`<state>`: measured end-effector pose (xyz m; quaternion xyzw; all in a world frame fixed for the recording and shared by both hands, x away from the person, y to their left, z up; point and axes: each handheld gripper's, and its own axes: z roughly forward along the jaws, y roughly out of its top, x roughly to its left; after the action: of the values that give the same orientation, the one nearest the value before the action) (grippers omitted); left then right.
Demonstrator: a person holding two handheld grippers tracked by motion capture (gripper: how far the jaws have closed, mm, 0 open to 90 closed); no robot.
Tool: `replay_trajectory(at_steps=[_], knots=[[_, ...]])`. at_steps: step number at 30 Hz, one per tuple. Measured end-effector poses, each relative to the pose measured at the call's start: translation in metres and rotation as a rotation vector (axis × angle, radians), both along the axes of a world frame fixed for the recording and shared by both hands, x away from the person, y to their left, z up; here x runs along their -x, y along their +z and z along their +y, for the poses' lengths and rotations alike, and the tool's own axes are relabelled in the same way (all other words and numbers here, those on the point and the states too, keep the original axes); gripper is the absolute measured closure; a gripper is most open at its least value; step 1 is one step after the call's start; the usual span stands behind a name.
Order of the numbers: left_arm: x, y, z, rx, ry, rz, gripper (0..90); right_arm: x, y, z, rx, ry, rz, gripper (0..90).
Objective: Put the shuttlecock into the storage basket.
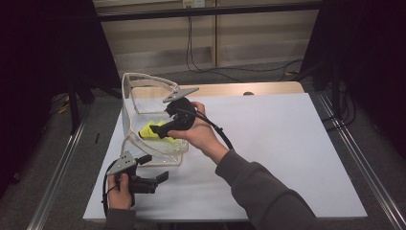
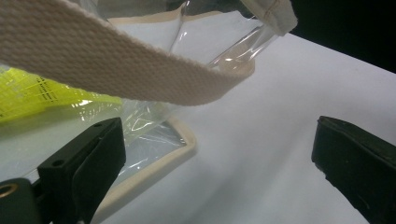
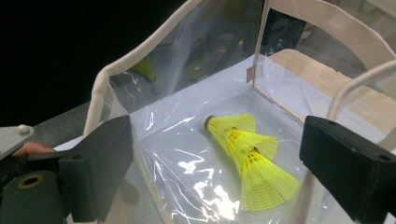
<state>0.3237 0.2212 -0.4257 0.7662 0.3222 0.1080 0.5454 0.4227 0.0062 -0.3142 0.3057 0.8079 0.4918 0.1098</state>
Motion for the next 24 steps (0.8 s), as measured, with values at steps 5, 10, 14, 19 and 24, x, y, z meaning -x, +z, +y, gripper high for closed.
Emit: replay_trajectory(at_steps=[5, 10, 14, 19, 24], knots=[[0.000, 0.000, 0.000, 0.002, 0.000, 0.000, 3.1, 0.001, -0.002, -0.013, -0.026, -0.007, 0.004, 9.4], [0.000, 0.000, -0.001, 0.002, 0.002, -0.001, 3.1, 0.003, 0.002, -0.028, -0.059, -0.007, -0.003, 8.8], [0.000, 0.001, 0.000, -0.001, 0.001, -0.001, 3.1, 0.005, 0.004, -0.038, -0.071, -0.008, -0.010, 8.5], [0.000, 0.001, -0.001, 0.000, 0.002, -0.003, 3.1, 0.009, 0.002, -0.049, -0.075, -0.011, -0.021, 8.3], [0.000, 0.001, -0.001, -0.004, 0.000, -0.003, 3.1, 0.013, -0.003, -0.056, -0.081, 0.003, -0.025, 7.9]])
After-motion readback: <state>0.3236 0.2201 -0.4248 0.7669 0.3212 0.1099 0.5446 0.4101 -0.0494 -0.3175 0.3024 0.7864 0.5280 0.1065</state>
